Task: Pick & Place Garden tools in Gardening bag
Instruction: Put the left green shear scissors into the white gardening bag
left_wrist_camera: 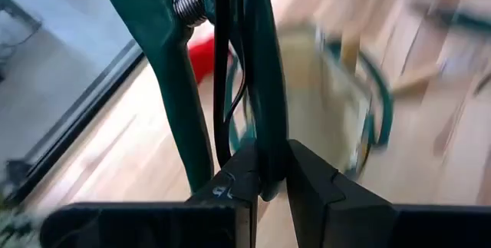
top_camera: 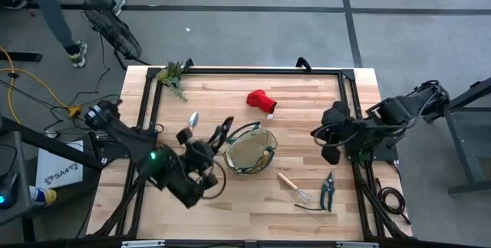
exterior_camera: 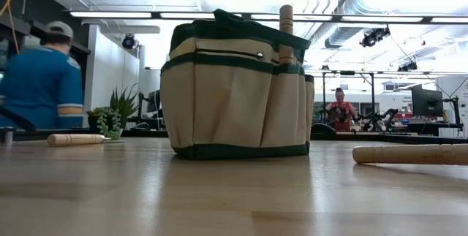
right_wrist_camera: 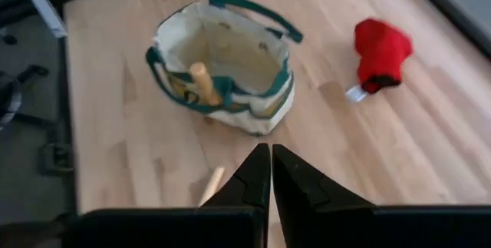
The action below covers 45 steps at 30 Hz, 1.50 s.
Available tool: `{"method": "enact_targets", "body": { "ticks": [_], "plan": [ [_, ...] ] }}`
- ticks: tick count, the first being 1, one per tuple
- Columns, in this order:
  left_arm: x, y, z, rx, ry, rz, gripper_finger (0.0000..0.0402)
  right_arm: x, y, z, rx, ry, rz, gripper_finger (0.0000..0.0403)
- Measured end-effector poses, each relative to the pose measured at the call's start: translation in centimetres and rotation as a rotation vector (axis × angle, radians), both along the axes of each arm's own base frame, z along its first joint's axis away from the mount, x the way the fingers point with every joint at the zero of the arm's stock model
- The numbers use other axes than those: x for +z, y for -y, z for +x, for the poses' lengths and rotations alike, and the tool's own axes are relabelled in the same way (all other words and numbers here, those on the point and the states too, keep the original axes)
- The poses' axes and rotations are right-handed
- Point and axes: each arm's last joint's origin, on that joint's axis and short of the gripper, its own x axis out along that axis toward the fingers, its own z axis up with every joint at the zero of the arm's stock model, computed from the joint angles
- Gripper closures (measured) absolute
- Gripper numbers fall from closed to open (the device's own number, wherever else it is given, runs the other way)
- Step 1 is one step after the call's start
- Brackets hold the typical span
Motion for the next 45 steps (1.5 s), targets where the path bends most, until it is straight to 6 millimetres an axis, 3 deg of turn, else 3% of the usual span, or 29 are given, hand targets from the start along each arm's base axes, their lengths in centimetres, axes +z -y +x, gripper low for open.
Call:
{"method": "enact_targets", "body": {
  "ticks": [5,11,22,28,35,45],
  "plan": [
    [3.1,-2.0,0.5,-0.071,0.13,-0.057,0.0365,-0.8,-0.8,2.2,-0.008,0.005,-0.135,0.0364],
    [4.5,-4.4,3.0,-0.16,0.209,-0.166,0.0365,-1.7,-1.5,3.9,-0.05,0.007,-0.201,0.0337],
    [6.8,-9.5,8.2,-0.418,0.478,-0.327,0.0365,-1.6,-1.5,3.8,-0.04,0.006,-0.176,0.0333],
    [5.5,-12.2,11.5,-0.519,0.525,-0.405,0.0365,-1.6,-1.5,2.8,-0.02,-0.032,-0.125,0.0334],
    [3.5,-13.7,15.4,-0.615,0.621,-0.483,0.0365,-1.5,-1.6,0.6,-0.022,-0.089,-0.101,0.0335],
    [2.0,-16.2,18.8,-0.69,0.809,-0.59,0.0365,-0.6,-1.1,-3.4,0.037,-0.107,-0.088,0.0335]
  ]
}}
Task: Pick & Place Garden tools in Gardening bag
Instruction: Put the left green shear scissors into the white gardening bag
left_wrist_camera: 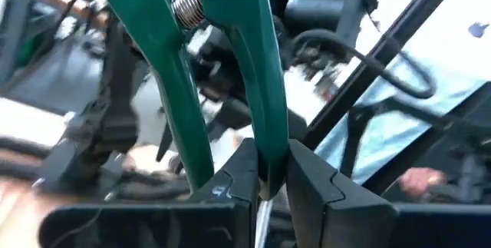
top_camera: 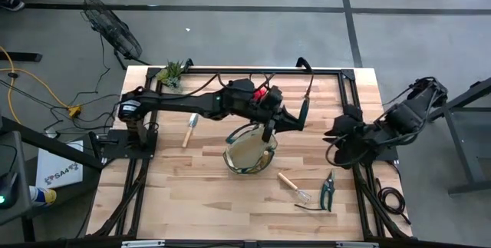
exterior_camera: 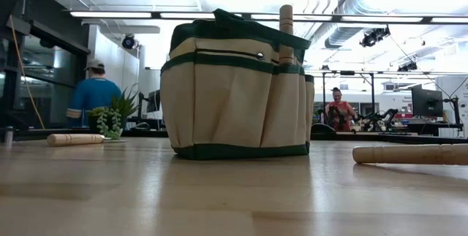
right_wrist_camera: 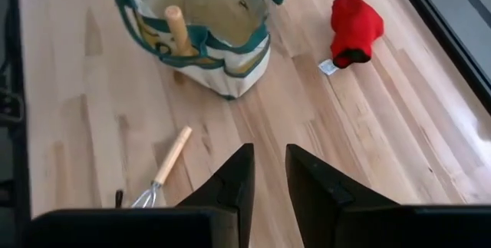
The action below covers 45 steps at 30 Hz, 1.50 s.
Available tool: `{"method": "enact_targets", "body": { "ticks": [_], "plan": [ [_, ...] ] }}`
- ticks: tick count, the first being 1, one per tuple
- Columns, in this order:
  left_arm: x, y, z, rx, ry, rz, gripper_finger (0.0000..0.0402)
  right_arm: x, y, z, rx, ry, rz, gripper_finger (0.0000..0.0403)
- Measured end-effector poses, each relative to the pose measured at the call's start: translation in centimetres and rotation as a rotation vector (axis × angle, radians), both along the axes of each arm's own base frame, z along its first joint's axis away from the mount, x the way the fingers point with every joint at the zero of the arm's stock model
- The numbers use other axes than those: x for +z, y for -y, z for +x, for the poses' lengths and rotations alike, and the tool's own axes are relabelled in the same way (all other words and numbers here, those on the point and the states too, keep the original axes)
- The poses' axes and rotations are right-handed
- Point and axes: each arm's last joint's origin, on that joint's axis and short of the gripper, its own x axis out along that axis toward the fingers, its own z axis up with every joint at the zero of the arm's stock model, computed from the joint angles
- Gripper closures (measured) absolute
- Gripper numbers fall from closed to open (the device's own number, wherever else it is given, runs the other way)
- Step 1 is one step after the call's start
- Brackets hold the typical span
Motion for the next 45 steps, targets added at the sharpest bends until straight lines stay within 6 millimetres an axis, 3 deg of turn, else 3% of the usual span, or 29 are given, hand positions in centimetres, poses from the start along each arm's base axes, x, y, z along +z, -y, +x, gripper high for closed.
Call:
{"method": "enact_targets", "body": {
  "ticks": [8,16,21,33,45],
  "plan": [
    [-2.0,-1.6,2.3,-0.025,0.096,-0.117,0.0365,0.3,0.6,-1.8,0.043,-0.008,-0.014,0.0335],
    [-4.3,-1.8,4.2,-0.07,0.208,-0.306,0.0365,0.5,1.1,-2.1,0.06,0.001,-0.101,0.0335],
    [-4.9,-2.3,4.6,-0.058,0.23,-0.43,0.0365,0.6,1.3,-2.1,0.085,0.029,-0.23,0.0335],
    [-4.3,-4.4,4.2,-0.037,0.272,-0.533,0.0365,1.3,1.8,-1.7,0.157,0.079,-0.664,0.0335],
    [-4.4,-4.7,4.2,0.008,0.273,-0.588,0.0365,2.0,1.7,-1.2,0.29,-0.021,-1.075,0.0319]
  ]
}}
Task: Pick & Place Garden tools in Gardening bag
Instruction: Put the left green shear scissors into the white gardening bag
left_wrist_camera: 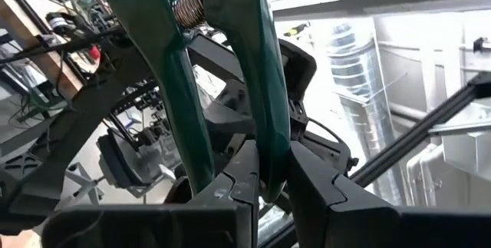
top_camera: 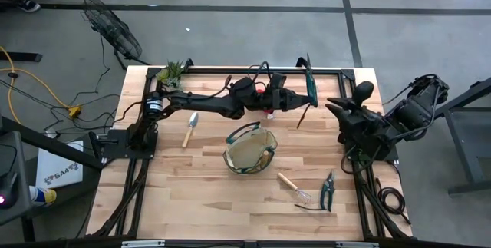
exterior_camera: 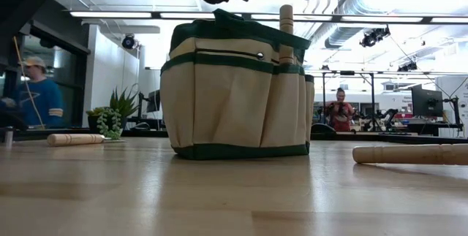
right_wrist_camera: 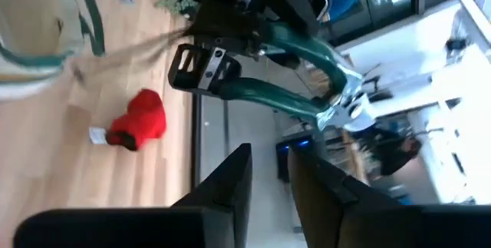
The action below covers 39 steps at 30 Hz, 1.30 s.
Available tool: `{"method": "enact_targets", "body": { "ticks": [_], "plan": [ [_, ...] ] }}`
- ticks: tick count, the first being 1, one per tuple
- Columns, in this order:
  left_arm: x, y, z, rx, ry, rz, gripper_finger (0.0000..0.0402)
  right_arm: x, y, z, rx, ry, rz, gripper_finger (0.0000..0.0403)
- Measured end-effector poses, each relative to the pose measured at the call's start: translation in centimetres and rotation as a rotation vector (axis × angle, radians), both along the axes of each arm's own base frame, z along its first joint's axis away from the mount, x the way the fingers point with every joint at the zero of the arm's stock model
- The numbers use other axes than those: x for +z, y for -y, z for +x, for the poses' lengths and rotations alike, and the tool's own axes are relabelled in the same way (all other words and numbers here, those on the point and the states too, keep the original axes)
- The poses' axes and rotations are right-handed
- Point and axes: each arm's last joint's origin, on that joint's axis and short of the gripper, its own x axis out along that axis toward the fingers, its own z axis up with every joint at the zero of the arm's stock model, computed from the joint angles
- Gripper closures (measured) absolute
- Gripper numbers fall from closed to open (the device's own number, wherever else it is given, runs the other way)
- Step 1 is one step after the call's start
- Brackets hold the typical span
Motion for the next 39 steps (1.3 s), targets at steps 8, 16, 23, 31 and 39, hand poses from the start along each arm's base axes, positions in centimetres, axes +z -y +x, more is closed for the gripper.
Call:
{"method": "enact_targets", "body": {
  "ticks": [8,16,23,31,39],
  "plan": [
    [-0.1,0.0,0.1,-0.004,-0.015,-0.049,0.0365,-0.1,-0.1,0.0,0.089,-0.14,-0.105,0.0245],
    [-0.1,0.0,0.1,-0.034,-0.024,-0.084,0.0365,0.2,-0.1,0.3,0.115,-0.198,-0.238,0.0206],
    [-0.1,1.0,0.1,-0.085,-0.03,-0.091,0.0365,0.5,0.0,1.5,0.161,-0.248,-0.256,0.0218],
    [0.0,1.7,0.1,-0.099,-0.021,-0.086,0.0365,0.6,0.3,2.8,0.227,-0.296,-0.235,0.0226],
    [-0.1,2.3,0.2,-0.122,-0.025,-0.077,0.0365,0.0,0.2,4.3,0.251,-0.352,-0.24,0.0227]
  ]
}}
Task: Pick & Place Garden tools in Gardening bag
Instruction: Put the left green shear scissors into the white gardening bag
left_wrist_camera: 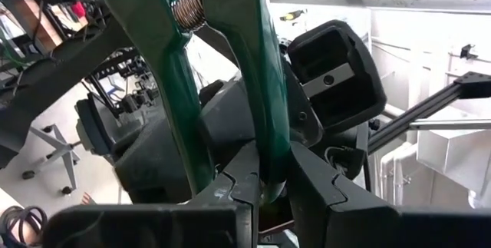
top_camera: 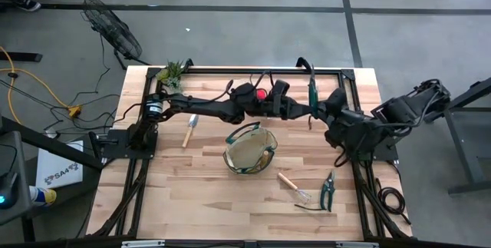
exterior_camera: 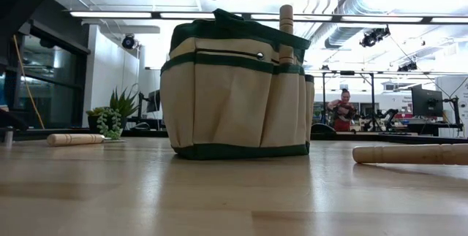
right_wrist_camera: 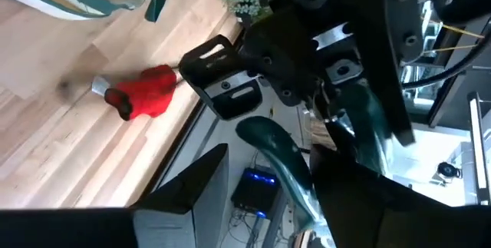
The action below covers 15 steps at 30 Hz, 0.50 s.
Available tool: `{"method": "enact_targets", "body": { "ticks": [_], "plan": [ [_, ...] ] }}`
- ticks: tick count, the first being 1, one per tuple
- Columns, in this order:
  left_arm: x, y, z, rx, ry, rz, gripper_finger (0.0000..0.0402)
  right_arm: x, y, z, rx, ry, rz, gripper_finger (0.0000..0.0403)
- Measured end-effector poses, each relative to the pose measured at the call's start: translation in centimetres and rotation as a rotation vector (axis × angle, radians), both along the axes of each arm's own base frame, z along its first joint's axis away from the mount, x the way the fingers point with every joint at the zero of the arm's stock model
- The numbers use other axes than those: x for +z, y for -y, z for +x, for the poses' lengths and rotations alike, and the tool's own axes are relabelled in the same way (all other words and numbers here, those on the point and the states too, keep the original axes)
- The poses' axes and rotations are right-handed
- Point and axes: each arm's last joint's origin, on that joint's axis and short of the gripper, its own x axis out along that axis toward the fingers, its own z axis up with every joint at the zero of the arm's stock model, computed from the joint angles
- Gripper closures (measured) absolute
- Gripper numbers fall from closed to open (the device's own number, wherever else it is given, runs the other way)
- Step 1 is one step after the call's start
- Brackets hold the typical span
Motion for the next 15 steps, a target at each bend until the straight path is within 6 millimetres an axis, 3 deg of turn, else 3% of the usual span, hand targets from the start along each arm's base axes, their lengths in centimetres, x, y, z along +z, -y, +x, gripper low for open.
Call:
{"method": "enact_targets", "body": {
  "ticks": [6,15],
  "plan": [
    [-0.02,0.3,0.02,-0.007,-0.002,0.0,0.0365,-0.12,0.24,0.45,-0.013,-0.012,-0.006,0.0236],
    [-0.1,0.33,0.04,-0.016,-0.008,0.004,0.0365,-0.07,0.31,0.4,-0.026,-0.005,-0.016,0.0309]
  ]
}}
